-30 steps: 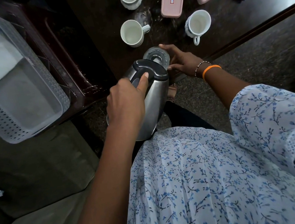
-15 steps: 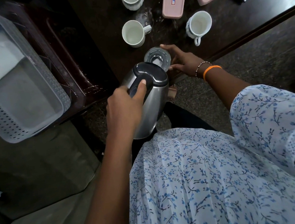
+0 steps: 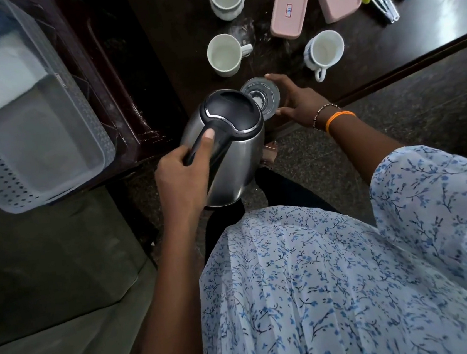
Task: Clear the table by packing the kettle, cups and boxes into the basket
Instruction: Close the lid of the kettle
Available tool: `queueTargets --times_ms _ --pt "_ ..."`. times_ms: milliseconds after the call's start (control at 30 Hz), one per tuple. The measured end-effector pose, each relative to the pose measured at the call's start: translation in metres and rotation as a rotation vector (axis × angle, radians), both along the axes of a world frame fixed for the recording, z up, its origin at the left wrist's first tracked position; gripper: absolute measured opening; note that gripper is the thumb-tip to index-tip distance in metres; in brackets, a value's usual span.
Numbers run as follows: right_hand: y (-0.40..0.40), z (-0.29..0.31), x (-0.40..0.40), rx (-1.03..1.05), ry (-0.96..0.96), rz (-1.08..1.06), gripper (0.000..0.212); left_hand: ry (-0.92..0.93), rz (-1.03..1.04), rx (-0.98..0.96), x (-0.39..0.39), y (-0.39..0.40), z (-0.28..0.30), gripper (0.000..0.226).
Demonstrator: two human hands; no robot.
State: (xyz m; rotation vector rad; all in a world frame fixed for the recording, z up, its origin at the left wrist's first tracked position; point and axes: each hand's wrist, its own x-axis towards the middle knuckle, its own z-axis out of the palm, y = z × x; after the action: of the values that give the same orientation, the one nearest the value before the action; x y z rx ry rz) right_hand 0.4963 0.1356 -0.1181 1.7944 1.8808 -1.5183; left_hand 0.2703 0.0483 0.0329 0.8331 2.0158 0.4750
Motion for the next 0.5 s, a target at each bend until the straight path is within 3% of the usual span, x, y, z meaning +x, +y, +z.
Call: queueTargets --times_ms 100,233,333,500 --pt "0.002 0.009 -0.010 0.073 -0.092 0.022 0.066 -0.020 0.057 0.050 -0.011 -0.009 0.007 0.063" --pt "0.003 0.025 -0.030 0.177 -0.112 0.014 0.040 -0.093 0.201 0.138 -0.032 -0.025 0.022 0.046" --pt "0.002 0.044 -0.057 0.251 -0.056 0.018 0.026 -0.181 0.320 0.237 -0.051 -0.038 0.042 0.046" --pt "0.000 0.076 -0.114 0.345 0.059 0.077 0.023 -0.294 0.559 0.427 -0.085 -0.063 0.079 0.040"
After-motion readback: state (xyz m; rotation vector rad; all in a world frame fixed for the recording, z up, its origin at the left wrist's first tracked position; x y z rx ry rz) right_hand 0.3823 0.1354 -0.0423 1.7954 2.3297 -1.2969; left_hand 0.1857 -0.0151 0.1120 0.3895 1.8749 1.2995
